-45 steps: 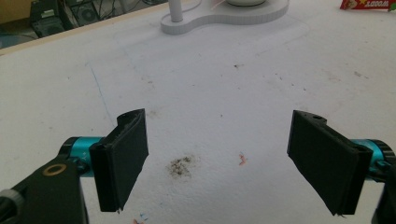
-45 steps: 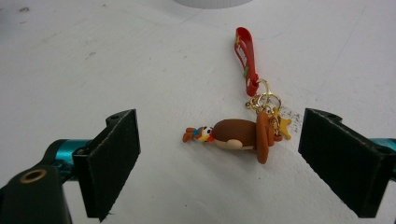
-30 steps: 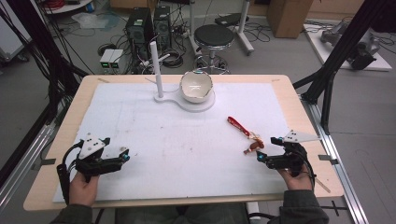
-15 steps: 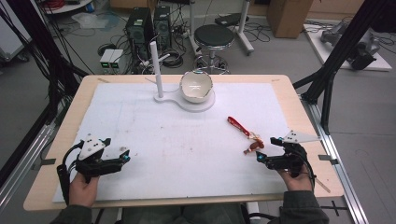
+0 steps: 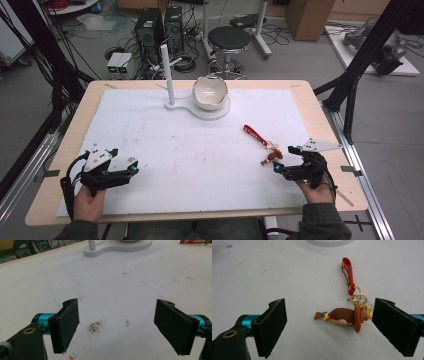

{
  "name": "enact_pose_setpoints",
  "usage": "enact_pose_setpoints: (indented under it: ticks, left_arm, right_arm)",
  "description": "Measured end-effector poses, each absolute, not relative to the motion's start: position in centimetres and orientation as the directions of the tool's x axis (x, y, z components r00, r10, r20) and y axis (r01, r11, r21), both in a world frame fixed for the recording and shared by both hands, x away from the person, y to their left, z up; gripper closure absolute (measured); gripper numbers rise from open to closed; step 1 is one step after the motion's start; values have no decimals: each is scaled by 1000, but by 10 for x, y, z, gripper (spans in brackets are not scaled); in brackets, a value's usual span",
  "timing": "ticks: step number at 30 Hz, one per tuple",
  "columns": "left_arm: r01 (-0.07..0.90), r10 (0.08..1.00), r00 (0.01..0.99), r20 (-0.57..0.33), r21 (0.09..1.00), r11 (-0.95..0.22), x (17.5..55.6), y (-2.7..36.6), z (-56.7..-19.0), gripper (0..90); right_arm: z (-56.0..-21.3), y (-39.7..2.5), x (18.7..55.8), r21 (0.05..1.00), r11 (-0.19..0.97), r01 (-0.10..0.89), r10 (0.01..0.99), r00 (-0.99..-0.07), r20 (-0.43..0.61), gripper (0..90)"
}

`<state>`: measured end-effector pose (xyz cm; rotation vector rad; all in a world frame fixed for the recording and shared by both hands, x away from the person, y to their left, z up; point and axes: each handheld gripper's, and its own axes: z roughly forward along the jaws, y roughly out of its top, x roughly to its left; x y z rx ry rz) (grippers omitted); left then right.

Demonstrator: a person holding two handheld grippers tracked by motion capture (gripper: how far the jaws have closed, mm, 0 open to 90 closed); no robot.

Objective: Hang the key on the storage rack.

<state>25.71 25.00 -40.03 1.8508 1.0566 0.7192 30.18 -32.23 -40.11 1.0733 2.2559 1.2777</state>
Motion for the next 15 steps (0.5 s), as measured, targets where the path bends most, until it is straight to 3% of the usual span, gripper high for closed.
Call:
enact_pose_setpoints:
  ticks: [15]
  left_arm:
    - [375,886,458,67,890,-261,256,252,-400,207]
  right_arm:
    - [-382,-318,336,811,316,493,749,-654,106,117]
